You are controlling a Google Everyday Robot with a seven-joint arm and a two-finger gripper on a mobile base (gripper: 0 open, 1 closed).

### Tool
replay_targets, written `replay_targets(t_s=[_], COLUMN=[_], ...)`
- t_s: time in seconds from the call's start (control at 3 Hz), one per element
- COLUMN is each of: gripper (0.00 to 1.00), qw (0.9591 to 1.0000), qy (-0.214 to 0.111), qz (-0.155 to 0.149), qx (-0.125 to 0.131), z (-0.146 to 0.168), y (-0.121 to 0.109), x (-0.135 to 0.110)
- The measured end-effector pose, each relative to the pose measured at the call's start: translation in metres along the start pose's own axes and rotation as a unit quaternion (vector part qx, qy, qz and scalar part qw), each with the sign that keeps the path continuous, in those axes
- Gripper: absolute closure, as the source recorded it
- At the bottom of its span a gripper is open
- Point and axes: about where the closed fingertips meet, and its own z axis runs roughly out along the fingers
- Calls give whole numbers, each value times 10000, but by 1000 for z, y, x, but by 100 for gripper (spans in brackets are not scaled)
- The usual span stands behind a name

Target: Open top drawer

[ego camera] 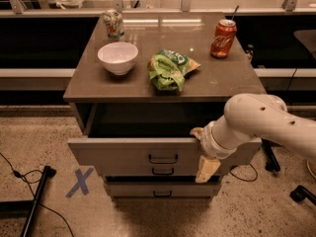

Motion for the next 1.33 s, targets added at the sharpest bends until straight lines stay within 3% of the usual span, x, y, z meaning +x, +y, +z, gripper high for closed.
replay_targets(t_s=[0.33,0.67,1.33], gripper=[50,57,15], qw=[9974,9951,9951], qy=[130,119,119], qz=[-51,-103,-104], qx=[-707,-978,-979], z=[-9,-14,-21], y=[28,39,37], x=[-3,-4,-7])
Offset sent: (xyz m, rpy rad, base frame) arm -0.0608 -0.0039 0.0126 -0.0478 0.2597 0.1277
